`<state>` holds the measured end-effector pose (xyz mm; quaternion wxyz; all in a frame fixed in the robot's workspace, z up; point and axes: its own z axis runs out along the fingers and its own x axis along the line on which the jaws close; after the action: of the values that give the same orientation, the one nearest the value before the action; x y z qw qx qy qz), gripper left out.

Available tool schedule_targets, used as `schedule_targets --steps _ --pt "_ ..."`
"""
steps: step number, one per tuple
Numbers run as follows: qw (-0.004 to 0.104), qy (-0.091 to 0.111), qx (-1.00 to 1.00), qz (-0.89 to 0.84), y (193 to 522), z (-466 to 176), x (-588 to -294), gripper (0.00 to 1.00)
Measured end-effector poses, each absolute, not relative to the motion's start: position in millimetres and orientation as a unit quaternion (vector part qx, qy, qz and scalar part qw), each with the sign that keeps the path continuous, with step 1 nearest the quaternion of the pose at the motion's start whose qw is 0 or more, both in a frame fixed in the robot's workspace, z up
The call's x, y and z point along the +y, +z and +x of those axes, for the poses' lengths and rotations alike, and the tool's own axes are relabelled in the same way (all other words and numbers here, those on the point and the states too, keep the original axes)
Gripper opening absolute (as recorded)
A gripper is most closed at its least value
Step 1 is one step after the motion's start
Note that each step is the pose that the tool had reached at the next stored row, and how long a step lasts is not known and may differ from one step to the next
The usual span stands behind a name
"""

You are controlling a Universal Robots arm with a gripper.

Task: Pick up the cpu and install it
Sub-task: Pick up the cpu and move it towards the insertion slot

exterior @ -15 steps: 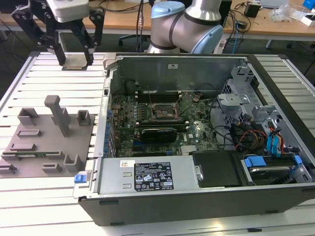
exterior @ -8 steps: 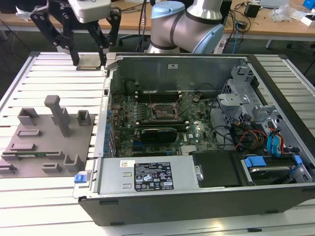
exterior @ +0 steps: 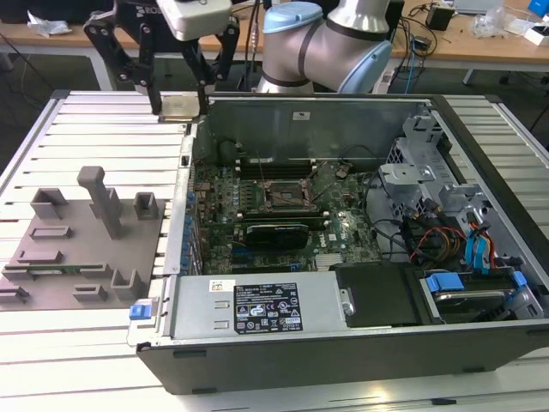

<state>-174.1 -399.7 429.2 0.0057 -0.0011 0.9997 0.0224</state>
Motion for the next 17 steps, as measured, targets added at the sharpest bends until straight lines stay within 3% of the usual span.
schedule_targets --steps 17 --pt "0.005 0.022 1.000 -0.001 429 -123 -400 0.55"
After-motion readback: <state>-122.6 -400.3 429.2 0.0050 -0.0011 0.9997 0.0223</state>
